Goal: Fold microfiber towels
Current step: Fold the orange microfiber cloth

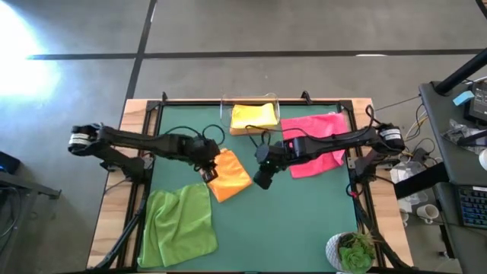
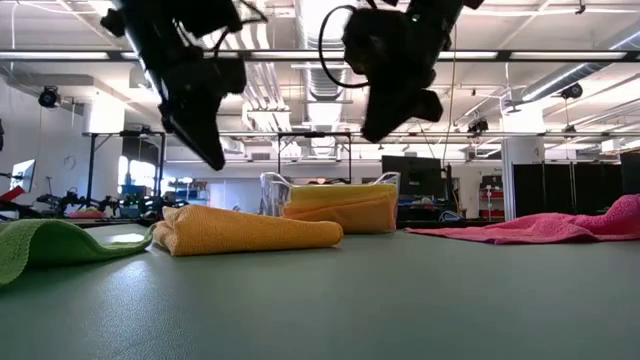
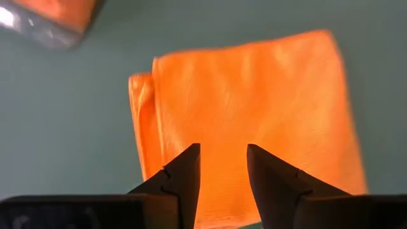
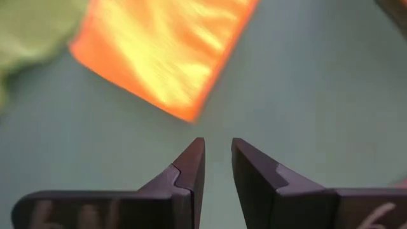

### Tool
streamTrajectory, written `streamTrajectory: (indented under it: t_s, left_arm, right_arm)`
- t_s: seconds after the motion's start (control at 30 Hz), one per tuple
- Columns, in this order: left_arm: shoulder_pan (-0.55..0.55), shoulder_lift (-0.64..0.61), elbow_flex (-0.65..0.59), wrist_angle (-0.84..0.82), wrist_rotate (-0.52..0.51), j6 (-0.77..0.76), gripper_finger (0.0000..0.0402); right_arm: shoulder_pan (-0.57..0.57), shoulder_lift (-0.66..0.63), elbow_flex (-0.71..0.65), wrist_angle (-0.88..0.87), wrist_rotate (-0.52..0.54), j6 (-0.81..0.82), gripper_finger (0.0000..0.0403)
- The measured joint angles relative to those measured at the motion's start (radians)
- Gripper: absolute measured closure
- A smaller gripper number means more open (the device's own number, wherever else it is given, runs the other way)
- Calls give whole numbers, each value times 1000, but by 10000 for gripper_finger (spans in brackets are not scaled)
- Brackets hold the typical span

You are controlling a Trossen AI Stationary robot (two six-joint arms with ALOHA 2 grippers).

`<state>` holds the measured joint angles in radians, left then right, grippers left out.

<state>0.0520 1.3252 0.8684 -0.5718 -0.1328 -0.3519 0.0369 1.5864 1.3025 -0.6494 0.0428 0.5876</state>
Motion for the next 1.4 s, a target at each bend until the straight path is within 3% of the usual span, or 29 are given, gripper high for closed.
streamTrajectory:
  t_s: [0.3,0.67,0.87,1.4]
  left_arm:
    - [63,23,-128,103,100,54,289]
    - [69,180,-154,179,126,107,289]
    - [81,258,-140,180,99,17,289]
    - [86,53,-125,214,64,-32,289]
  right_arm:
    - [35,52,-58,395,1,120,337]
    - [80,163,-53,404,-20,268,347]
    - [88,208,-51,479,-18,280,350]
    - [82,392,32,527,37,408,351]
